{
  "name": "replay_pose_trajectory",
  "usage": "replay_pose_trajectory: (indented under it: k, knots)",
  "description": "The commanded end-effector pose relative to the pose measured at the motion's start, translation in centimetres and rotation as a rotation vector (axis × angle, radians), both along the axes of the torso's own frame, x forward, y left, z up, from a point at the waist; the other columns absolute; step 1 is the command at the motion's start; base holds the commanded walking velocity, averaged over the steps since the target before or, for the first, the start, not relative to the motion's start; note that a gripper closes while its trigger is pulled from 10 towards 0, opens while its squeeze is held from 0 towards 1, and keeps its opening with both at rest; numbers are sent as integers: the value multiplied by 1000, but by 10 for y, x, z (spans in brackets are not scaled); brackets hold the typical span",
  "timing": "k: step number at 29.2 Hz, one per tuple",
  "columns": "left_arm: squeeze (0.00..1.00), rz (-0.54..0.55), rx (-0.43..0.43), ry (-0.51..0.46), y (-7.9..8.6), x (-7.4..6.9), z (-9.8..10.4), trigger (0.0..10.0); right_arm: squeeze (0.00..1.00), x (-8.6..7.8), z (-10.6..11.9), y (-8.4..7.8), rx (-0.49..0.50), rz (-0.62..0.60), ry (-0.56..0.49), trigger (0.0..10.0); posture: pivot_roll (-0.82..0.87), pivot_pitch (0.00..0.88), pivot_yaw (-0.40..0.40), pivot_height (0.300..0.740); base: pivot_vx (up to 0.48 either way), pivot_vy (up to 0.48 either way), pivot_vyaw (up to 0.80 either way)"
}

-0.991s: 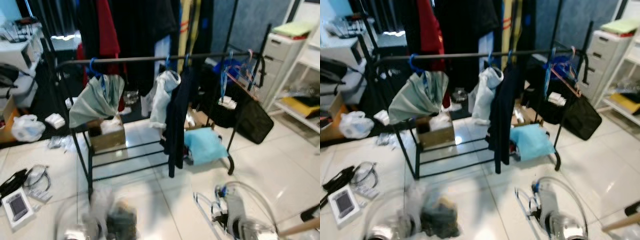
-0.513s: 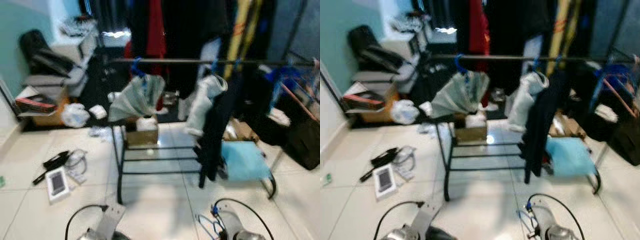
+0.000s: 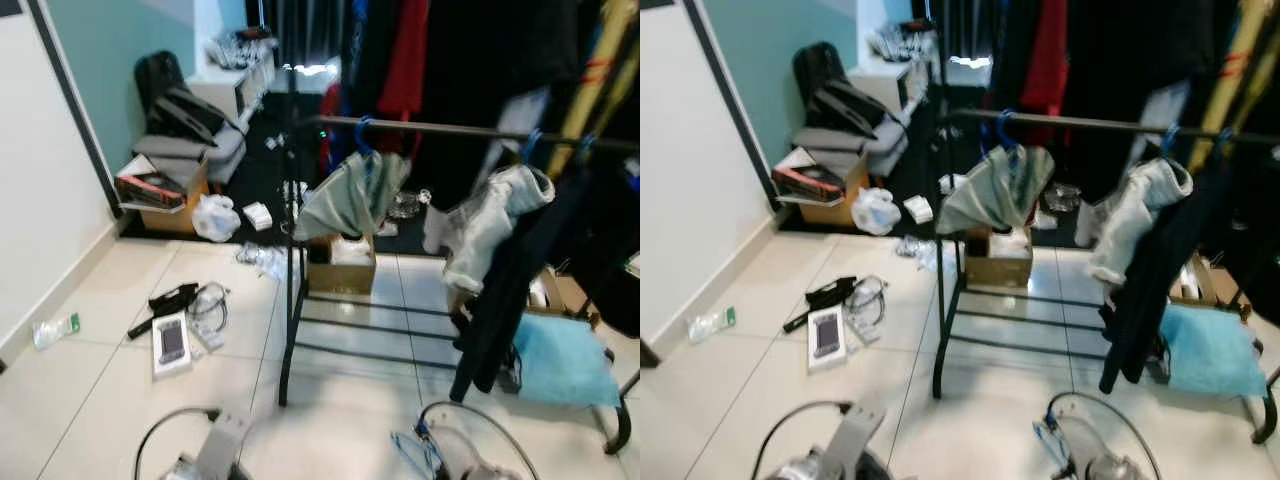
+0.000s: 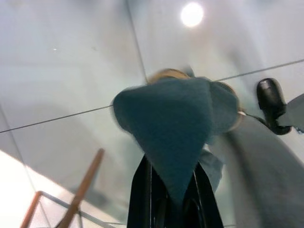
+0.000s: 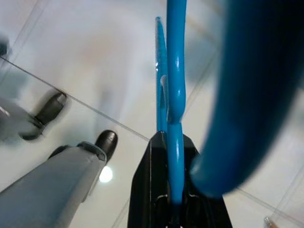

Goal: Hang hanger

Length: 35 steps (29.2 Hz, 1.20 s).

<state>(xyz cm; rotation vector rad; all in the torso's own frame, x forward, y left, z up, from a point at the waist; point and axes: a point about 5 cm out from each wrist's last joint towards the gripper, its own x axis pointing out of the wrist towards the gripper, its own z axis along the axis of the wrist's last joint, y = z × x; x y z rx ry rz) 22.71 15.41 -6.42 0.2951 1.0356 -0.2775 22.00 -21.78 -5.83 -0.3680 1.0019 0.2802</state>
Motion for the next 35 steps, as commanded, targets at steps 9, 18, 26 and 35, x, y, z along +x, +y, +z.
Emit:
replay_pose_trajectory:
  k: [9,18,26,35]
  knots:
    - [0,-30,-7,-16,-5,0,0,10000,0,-1,-1,-1,-9,9,-2,10000,-9,0,-17,740,0,0,769]
    - [0,-27,-37,-33,-7,1,0,10000,0,-1,-1,-1,-3,12,-2,10000,-10,0,-15,740,0,0,769]
    - [0,-47,-39,-21,-10,-1,-1,10000,0,-2,-1,-1,-2,14,0,10000,-11,0,-13,740,-210,0,766]
    - [0,-33,-41,-27,-9,-1,-1,10000,0,-2,-1,-1,-1,14,0,10000,-11,0,-13,740,-373,0,769]
